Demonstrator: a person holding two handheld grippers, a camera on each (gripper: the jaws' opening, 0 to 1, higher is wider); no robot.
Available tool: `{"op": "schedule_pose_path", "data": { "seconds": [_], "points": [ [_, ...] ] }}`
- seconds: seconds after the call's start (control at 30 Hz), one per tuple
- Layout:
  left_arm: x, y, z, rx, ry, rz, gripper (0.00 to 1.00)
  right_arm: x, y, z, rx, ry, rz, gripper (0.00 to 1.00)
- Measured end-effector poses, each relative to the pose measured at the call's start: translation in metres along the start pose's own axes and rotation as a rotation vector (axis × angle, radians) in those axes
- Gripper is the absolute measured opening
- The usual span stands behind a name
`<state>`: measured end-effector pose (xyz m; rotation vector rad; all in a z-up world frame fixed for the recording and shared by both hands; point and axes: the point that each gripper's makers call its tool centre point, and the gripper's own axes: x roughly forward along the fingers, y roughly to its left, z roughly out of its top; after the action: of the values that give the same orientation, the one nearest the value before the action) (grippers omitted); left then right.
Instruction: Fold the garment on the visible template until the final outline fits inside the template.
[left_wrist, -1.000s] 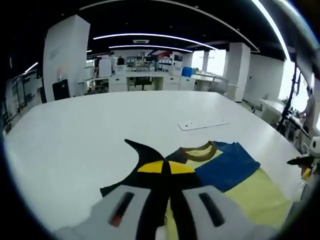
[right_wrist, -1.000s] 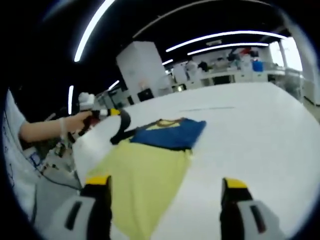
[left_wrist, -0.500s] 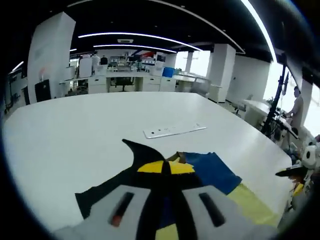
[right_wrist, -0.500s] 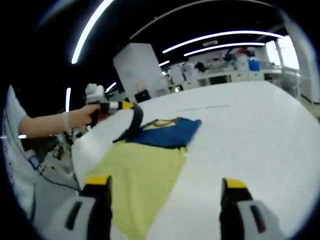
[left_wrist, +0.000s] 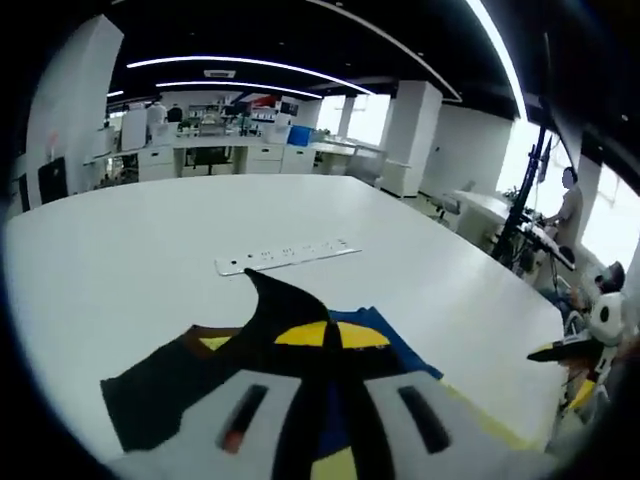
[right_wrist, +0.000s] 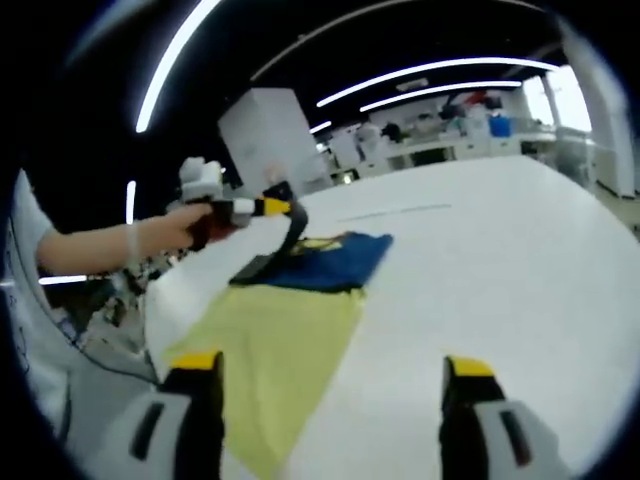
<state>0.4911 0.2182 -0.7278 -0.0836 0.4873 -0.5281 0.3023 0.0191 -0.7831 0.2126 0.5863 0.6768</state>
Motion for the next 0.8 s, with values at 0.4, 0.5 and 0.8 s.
{"op": "schedule_pose_path", "data": {
  "seconds": [0.4, 0.5, 0.8],
  "points": [
    [0.028, -0.047, -0.043, 0.055, 0.114, -0.12, 0.0, 0.003, -0.005, -0.006, 0.014, 0.012, -0.002, 0.89],
    [0.031, -0.053, -0.057, 0.073, 0.149, -0.134, 0.0, 0.002, -0.006, -0.007, 0.018, 0.013, -0.005, 0.9],
    [0.043, -0.056, -0.08, 0.082, 0.205, -0.148, 0.0, 0.001, -0.006, -0.009, 0.027, 0.016, -0.013, 0.89]
  ]
}}
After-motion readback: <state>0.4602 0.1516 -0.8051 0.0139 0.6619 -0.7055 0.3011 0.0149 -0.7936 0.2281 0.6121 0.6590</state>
